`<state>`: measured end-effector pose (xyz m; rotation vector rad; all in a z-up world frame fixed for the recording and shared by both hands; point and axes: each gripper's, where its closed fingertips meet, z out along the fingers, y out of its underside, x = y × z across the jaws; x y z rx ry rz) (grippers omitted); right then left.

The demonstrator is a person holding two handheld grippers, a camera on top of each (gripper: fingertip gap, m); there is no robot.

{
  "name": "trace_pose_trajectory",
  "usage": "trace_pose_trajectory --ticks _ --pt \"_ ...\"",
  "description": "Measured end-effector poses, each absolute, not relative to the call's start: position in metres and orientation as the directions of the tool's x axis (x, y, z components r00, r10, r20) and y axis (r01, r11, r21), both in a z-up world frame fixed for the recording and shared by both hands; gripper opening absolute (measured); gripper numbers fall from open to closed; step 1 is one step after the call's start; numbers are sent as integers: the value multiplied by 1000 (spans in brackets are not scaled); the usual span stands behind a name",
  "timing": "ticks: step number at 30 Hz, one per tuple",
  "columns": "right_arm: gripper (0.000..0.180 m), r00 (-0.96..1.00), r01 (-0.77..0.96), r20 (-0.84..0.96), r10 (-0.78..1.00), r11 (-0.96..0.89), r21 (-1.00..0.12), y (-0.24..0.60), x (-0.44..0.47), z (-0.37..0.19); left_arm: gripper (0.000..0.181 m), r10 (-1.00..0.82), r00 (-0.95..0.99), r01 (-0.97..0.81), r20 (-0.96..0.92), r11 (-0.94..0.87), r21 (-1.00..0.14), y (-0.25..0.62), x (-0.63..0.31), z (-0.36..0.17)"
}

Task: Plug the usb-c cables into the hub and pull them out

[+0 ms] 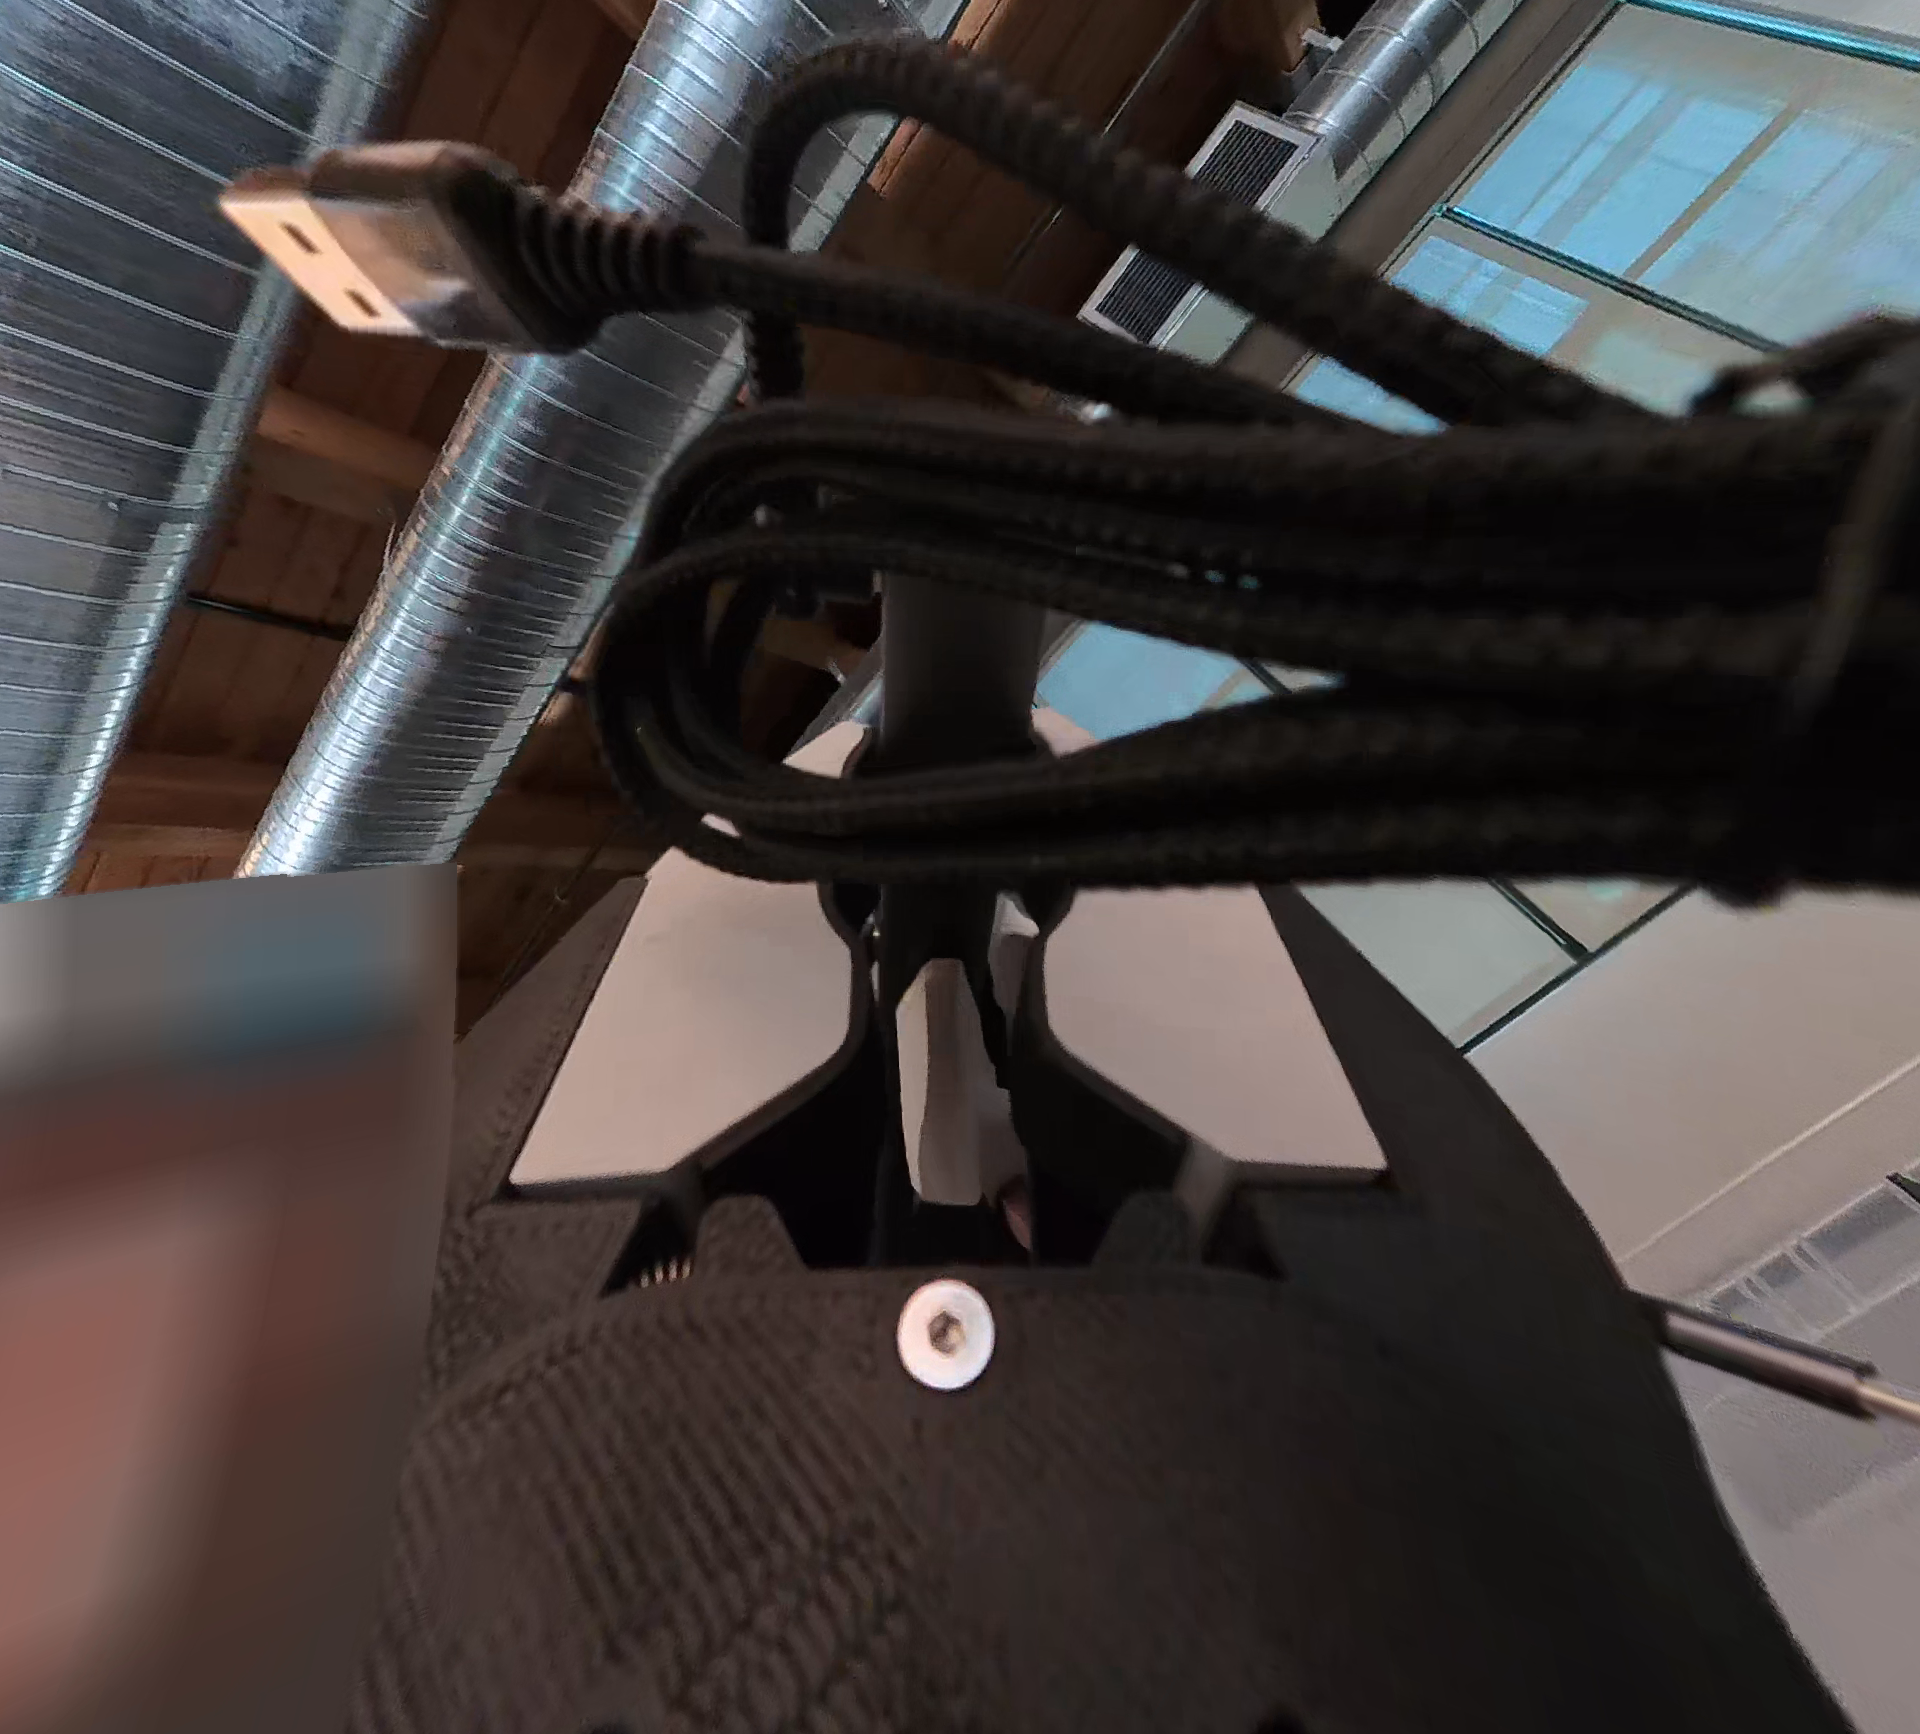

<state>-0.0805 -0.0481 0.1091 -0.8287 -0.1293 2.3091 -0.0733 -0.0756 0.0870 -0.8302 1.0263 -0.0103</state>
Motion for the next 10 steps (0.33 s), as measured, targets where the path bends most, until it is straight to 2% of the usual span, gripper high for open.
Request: trace_pose_trajectory --ticks 3,7,10 --pt "23 -573 -558 -538 619 -775 -298 -46 -84 105 89 -319 542 -409 -777 708 -576 -72 -74 85" --pt "24 -568 -546 -545 617 -778 -312 -43 -86 103 86 -308 528 -451 -791 688 -568 -69 -76 83" --pt "26 -541 -506 -560 627 -775 -379 -41 -90 100 85 -285 508 -487 -813 684 -543 -66 -80 82"
